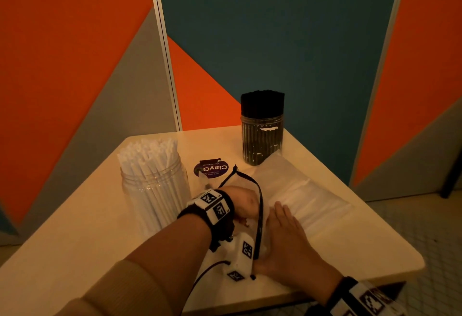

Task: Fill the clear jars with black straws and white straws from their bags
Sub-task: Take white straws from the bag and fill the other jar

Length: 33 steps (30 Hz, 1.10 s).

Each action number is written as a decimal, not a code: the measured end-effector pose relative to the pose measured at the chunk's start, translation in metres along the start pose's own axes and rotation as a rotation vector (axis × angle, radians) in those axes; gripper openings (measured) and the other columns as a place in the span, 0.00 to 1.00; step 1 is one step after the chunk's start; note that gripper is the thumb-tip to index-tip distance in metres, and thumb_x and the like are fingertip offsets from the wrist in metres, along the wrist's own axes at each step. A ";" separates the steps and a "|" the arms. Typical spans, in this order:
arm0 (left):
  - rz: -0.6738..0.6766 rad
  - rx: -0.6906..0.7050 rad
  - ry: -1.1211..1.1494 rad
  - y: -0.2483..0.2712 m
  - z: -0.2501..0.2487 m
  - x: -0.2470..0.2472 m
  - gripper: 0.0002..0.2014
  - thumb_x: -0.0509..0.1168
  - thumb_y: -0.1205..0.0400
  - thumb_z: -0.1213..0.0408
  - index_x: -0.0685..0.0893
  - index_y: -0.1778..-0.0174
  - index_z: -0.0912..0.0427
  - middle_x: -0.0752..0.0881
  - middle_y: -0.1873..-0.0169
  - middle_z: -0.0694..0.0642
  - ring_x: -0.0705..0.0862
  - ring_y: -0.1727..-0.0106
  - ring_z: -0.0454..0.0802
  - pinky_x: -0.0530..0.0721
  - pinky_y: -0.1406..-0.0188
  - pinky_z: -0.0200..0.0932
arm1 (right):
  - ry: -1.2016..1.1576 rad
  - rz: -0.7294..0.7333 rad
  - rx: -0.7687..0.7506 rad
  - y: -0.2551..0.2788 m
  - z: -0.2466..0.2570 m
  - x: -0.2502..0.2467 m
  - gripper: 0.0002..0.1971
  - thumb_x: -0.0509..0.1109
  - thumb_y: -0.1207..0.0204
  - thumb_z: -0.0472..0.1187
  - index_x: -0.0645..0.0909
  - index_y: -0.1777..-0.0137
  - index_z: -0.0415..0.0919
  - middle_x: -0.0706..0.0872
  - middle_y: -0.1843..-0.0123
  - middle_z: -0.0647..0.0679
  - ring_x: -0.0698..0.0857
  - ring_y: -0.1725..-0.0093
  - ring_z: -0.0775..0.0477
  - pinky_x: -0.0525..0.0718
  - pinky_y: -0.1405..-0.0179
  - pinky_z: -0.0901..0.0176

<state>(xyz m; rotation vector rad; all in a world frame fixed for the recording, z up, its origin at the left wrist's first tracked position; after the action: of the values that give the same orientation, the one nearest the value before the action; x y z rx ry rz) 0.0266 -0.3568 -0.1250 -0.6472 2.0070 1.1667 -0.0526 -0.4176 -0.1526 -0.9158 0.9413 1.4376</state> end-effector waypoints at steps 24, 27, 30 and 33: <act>-0.190 0.106 0.034 0.022 0.003 -0.006 0.15 0.59 0.13 0.66 0.80 0.31 0.65 0.83 0.37 0.65 0.82 0.40 0.58 0.81 0.34 0.52 | -0.011 0.055 -0.008 -0.002 0.001 -0.004 0.78 0.73 0.49 0.83 0.33 0.11 0.42 0.36 0.09 0.46 0.37 0.11 0.45 0.41 0.13 0.49; -0.304 0.125 0.038 0.047 0.005 -0.015 0.18 0.59 0.12 0.51 0.79 0.32 0.58 0.86 0.43 0.60 0.84 0.44 0.55 0.83 0.40 0.50 | -0.024 0.033 -0.020 -0.004 0.002 -0.006 0.80 0.72 0.55 0.84 0.37 0.11 0.46 0.42 0.09 0.48 0.42 0.11 0.46 0.47 0.12 0.46; -0.341 0.152 0.147 0.078 0.015 -0.017 0.20 0.59 0.13 0.45 0.79 0.34 0.55 0.84 0.58 0.53 0.82 0.58 0.50 0.82 0.54 0.50 | -0.024 0.029 0.005 -0.007 -0.001 -0.004 0.80 0.70 0.60 0.87 0.39 0.10 0.49 0.45 0.09 0.50 0.44 0.11 0.47 0.47 0.12 0.46; -0.334 0.115 0.402 0.106 0.039 -0.010 0.16 0.61 0.14 0.49 0.79 0.39 0.58 0.78 0.67 0.51 0.75 0.72 0.45 0.74 0.73 0.42 | 0.004 0.029 0.044 -0.009 -0.006 -0.003 0.81 0.67 0.62 0.89 0.40 0.10 0.49 0.46 0.09 0.52 0.44 0.11 0.48 0.47 0.14 0.48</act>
<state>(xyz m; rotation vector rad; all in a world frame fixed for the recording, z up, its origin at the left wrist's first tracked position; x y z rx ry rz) -0.0295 -0.2727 -0.0748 -1.1790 2.1599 0.7589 -0.0431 -0.4241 -0.1525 -0.8764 0.9889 1.4348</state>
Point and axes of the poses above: each hand's wrist, its own y-axis away from the middle knuckle, its own x-axis out of the palm, z = x × y, the point moved 10 cm from there along -y, towards the middle knuckle
